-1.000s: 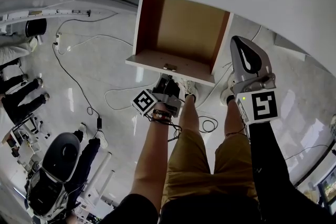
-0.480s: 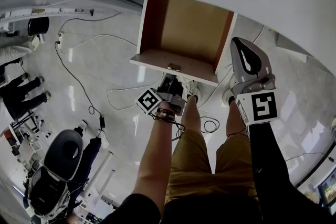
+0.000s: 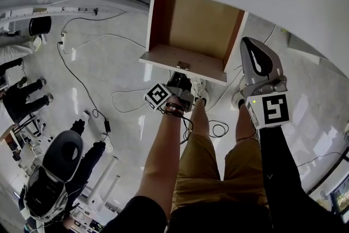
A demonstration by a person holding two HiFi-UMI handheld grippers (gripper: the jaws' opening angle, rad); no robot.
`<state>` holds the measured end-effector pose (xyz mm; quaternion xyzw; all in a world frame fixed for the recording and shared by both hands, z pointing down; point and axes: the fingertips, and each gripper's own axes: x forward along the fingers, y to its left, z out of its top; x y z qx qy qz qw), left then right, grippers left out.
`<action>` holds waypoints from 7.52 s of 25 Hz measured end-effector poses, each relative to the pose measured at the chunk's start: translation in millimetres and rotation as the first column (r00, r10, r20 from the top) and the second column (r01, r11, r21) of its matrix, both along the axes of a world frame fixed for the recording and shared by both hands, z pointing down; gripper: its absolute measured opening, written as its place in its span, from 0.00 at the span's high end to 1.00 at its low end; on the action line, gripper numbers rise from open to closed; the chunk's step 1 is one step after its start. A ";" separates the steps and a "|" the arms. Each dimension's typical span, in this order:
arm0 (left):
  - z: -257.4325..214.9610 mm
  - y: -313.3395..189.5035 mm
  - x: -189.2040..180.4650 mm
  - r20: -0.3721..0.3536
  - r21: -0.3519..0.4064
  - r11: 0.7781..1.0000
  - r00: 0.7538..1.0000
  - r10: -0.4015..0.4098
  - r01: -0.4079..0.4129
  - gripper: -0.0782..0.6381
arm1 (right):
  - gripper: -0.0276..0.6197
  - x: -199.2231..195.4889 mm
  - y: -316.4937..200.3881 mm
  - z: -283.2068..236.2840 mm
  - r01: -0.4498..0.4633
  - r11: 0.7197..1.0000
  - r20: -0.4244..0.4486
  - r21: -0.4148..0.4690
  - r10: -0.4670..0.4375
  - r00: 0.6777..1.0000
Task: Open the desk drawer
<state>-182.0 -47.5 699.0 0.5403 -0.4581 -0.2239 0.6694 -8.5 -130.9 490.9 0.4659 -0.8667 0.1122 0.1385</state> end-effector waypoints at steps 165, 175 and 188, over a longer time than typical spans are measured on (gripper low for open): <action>-627.3 119.8 65.1 0.904 0.401 0.754 0.088 -0.419 -0.520 0.88 | 0.96 79.4 160.9 -393.5 0.088 0.922 0.022 0.377 -0.104 0.994; -626.7 128.3 66.0 0.904 0.400 0.758 0.086 -0.418 -0.516 0.88 | 0.96 79.5 168.0 -394.5 0.088 0.920 0.026 0.382 -0.106 0.994; -626.5 127.9 60.6 0.903 0.402 0.761 0.086 -0.420 -0.508 0.88 | 0.96 74.4 168.2 -395.9 0.100 0.916 0.017 0.389 -0.115 0.993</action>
